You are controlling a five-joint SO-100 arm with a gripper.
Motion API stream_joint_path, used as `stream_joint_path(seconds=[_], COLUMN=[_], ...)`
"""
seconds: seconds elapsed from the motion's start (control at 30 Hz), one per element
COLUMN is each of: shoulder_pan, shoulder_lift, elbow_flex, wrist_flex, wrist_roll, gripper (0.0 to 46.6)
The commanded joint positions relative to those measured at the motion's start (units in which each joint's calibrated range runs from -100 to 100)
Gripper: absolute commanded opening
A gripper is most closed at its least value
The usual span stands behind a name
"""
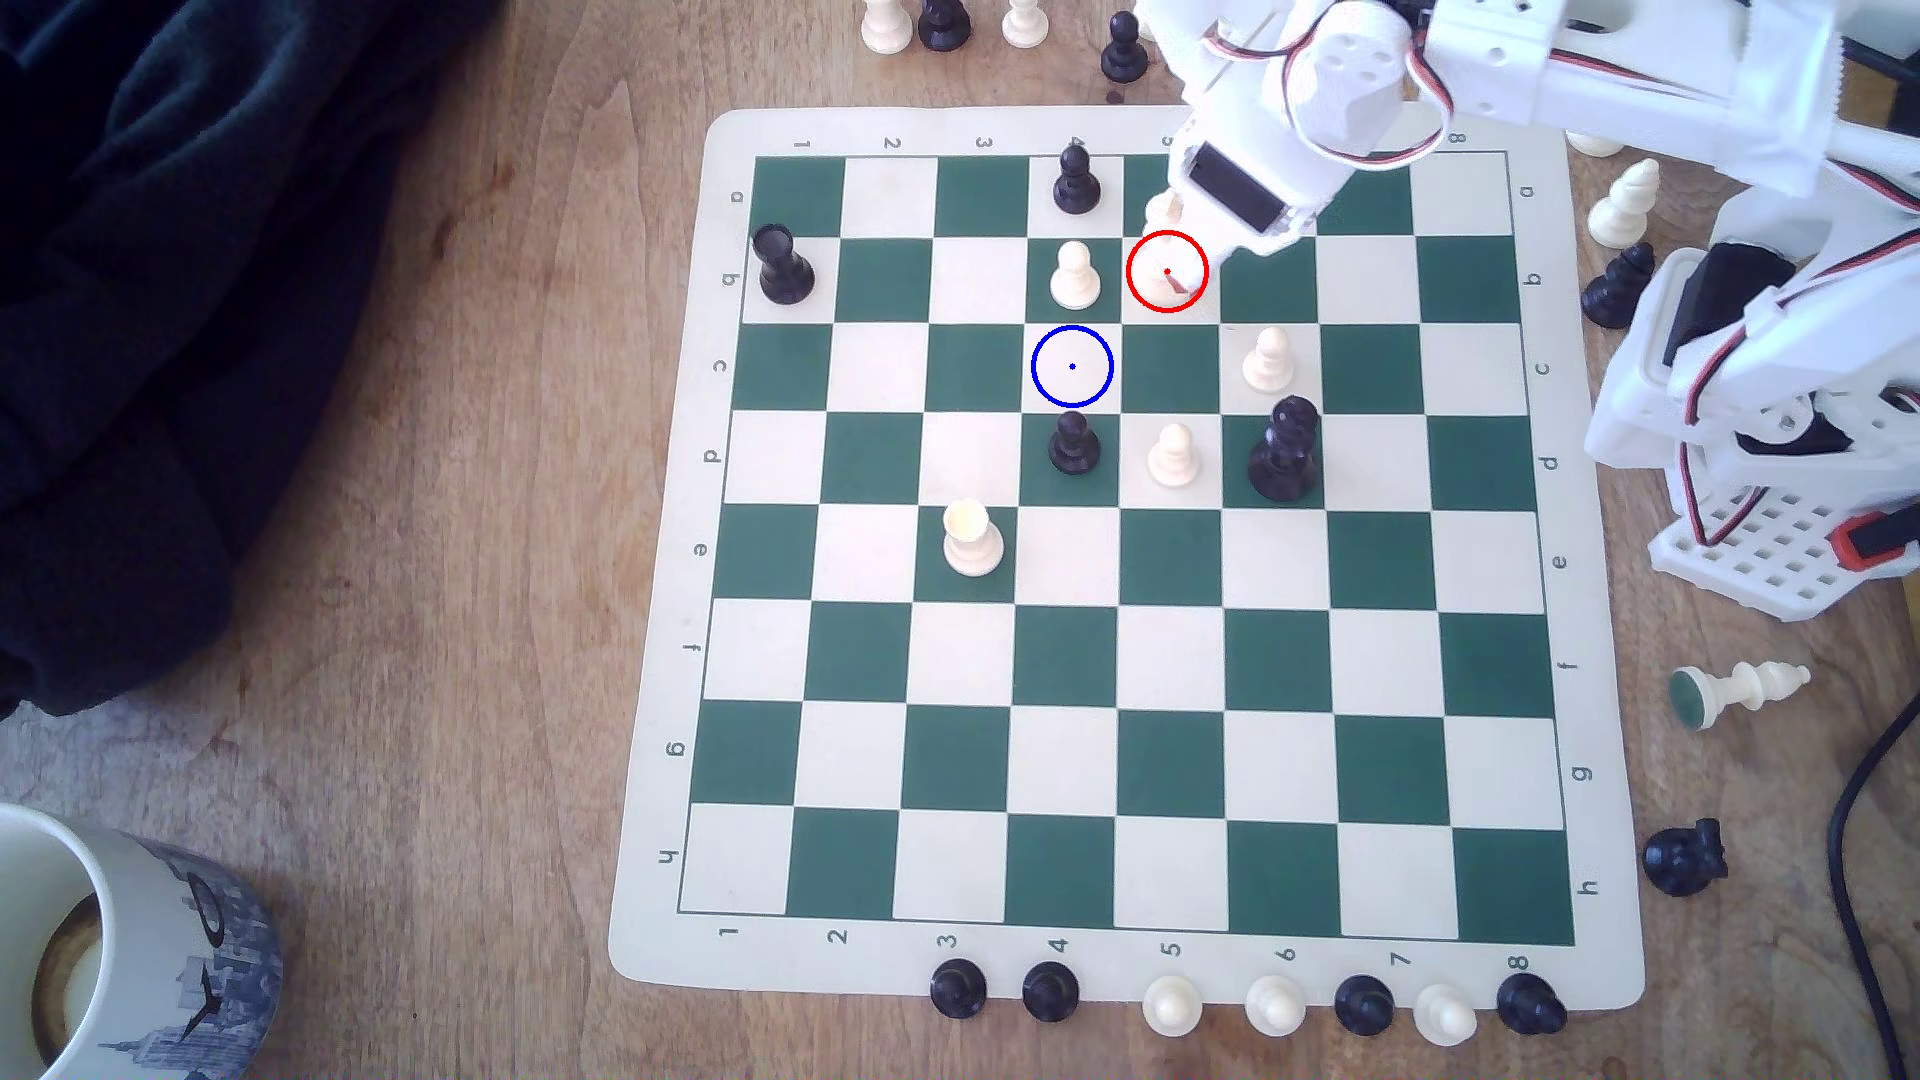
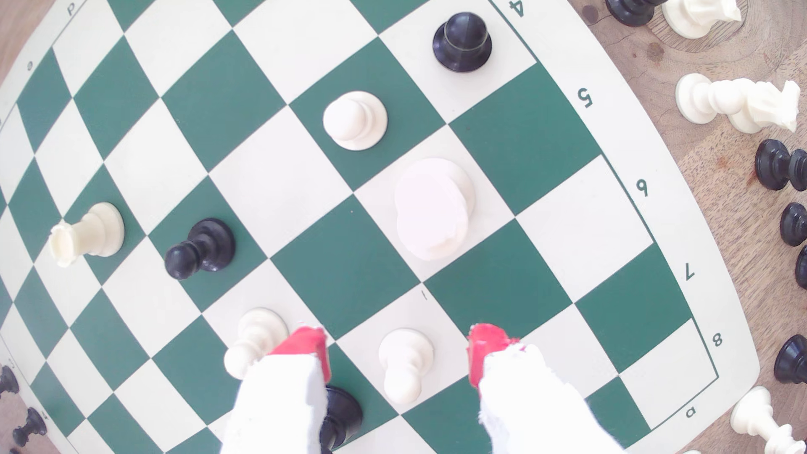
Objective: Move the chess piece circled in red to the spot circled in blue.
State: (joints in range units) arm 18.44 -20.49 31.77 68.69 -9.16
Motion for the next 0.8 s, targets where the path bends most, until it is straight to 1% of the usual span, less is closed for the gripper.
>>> stream_joint_path(seconds=[0.0,0.2,0.43,0.67,0.77], shoulder_pan=[0.53,0.92,1.31,1.47,1.94], shoulder_lift=[1.39,2.91,4.95,4.7,4.19], elbow_flex=[-2.39,-0.31,1.6,3.41,3.32], wrist_flex=[-1.53,-4.64,-7.51,-12.5,-13.4], wrist_roll=[0.29,0.05,0.29,0.39,0.49], gripper=[17.6,17.7,17.9,16.9,17.5])
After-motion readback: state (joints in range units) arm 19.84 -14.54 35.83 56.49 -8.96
